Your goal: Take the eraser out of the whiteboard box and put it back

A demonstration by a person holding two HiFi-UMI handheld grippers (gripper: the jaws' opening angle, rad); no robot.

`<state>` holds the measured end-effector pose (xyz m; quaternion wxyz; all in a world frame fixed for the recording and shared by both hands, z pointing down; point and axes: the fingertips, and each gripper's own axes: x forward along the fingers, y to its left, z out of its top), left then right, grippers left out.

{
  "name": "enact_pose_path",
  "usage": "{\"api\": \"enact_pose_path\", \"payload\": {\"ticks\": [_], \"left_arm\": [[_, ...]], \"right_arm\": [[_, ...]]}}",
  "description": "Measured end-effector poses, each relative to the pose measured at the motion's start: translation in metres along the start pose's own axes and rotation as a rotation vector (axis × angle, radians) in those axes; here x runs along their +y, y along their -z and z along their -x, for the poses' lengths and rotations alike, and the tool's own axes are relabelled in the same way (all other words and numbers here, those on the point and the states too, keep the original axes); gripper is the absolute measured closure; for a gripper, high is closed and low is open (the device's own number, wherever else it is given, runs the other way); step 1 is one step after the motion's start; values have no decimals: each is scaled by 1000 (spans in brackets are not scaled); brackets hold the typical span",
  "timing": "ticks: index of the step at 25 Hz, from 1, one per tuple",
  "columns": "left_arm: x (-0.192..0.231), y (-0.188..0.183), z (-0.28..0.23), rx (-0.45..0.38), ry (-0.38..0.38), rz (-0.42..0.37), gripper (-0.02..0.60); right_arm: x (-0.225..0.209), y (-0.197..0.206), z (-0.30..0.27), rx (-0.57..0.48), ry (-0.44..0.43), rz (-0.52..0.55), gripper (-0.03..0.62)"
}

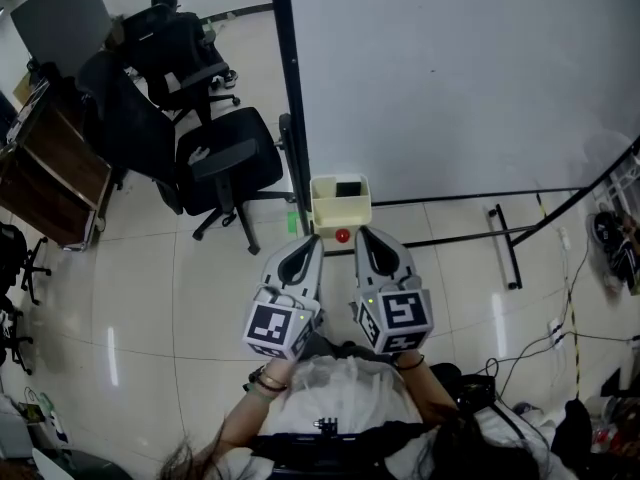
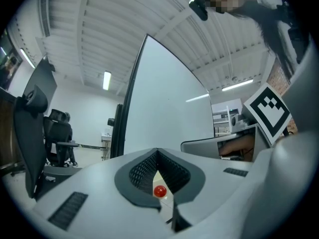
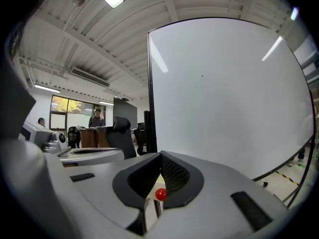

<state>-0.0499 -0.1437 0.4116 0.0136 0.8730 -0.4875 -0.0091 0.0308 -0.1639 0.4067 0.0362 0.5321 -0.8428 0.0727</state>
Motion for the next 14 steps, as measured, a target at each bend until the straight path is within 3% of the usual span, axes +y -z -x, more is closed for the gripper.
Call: {"api": "enact_pose_path", "payload": {"ticks": [14], "left_arm": [[-4,-4,8,0,-15,-17,597]], "right_arm": [[7,1,7,6,-16,24,589]]}}
